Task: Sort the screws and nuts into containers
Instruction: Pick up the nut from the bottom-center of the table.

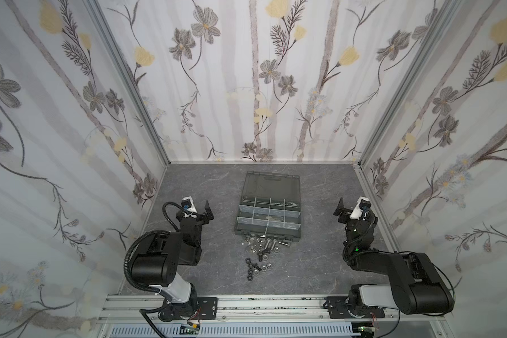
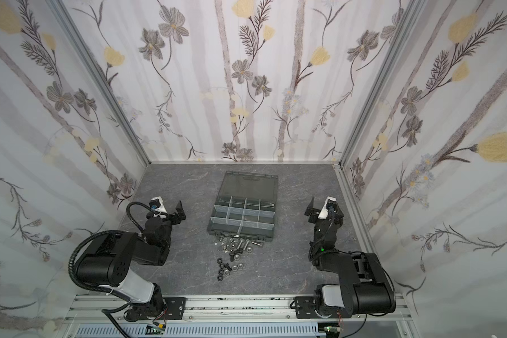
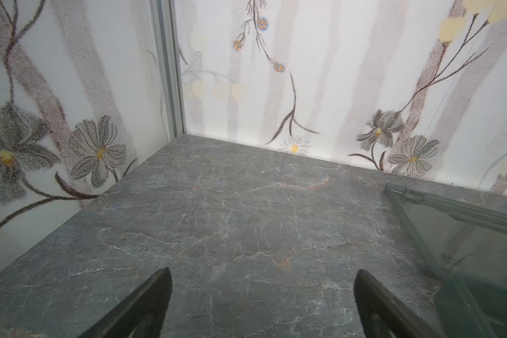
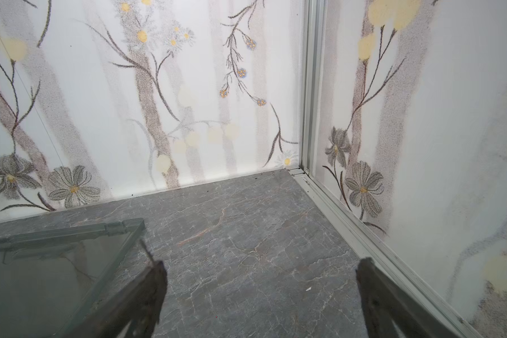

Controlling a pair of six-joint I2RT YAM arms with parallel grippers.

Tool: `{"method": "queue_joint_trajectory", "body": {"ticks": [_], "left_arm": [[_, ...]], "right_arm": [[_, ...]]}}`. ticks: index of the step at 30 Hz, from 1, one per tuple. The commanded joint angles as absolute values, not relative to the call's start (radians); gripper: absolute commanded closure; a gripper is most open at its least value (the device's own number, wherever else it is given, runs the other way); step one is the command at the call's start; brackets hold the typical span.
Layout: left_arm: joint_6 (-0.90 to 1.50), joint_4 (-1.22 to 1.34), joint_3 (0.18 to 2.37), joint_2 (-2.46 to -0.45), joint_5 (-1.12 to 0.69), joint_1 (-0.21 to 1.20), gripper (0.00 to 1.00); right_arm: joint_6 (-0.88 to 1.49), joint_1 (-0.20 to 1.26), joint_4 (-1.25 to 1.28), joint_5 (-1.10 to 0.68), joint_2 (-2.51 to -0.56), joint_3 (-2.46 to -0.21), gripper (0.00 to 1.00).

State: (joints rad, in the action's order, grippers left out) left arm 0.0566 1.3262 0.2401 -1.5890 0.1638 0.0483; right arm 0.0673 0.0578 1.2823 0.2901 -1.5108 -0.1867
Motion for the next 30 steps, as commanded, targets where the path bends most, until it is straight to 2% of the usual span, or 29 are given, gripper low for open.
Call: {"method": "queue_joint_trajectory", "body": {"ticks": [1,10,14,26,28,30], "left_arm": [[0.055,1.341,0.238,-1.585,0.158,0.048,0.00],[0.057,1.338,0.239,-1.585,0.158,0.046,0.00],[0.056,1.339,0.240,-1.585,0.158,0.046,0.00],[0.057,1.341,0.238,-1.583,0.160,0.047,0.00],[0.055,1.338,0.221,-1.530,0.188,0.054,0.00],[0.035,1.329,0.176,-1.414,0.228,0.079,0.00]], "right_arm": [[0.059,0.059,1.333,0.285,-1.506,-0.188,0.00],[0.062,0.056,1.329,0.278,-1.508,-0.190,0.00],[0.056,0.029,1.304,0.160,-1.508,-0.202,0.00],[0.051,0.028,1.310,0.156,-1.504,-0.197,0.00],[0.043,0.046,1.311,0.189,-1.477,-0.189,0.00],[0.011,0.085,1.208,0.238,-1.385,-0.200,0.00]]}}
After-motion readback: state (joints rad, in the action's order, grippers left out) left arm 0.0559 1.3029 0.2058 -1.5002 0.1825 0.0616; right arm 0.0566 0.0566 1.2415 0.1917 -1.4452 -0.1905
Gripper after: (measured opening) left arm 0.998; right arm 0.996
